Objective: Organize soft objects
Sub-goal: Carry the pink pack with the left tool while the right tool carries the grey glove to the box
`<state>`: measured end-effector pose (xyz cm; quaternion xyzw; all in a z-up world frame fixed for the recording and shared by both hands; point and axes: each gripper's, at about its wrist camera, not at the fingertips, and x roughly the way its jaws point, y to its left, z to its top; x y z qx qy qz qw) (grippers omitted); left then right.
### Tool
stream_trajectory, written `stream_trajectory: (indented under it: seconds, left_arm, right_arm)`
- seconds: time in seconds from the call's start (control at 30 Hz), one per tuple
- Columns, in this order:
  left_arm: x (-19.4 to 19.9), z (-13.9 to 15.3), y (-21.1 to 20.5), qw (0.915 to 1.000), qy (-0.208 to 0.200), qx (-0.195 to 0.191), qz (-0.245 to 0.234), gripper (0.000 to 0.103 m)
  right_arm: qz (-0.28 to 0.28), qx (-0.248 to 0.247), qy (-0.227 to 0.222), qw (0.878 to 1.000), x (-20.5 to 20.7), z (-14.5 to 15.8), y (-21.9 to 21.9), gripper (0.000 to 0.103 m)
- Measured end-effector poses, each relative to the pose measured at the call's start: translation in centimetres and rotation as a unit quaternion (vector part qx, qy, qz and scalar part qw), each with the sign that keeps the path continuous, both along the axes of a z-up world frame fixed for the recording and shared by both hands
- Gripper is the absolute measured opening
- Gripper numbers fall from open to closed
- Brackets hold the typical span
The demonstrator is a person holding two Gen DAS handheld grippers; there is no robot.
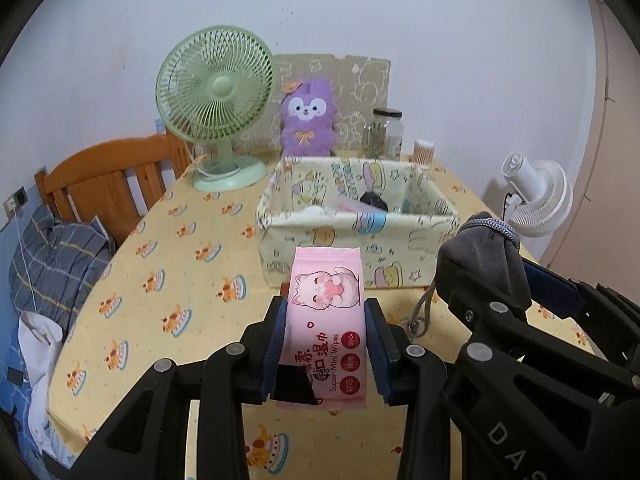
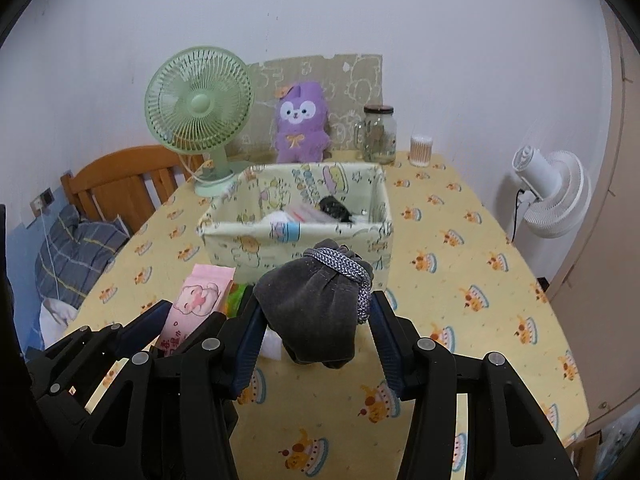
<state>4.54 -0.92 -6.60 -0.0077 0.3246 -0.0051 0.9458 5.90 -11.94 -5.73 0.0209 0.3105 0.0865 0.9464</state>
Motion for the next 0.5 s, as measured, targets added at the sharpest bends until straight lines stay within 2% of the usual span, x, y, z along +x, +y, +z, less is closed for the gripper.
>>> stream_trajectory:
  seconds: [0.5]
  left_arm:
    - [0.3, 3.5, -0.9, 0.9993, -0.037, -0.001, -0.010, 0.039]
  right_arm:
    - [-0.012, 0.004, -0.035, 0.999, 0.0, 3.7, -0.9, 0.055]
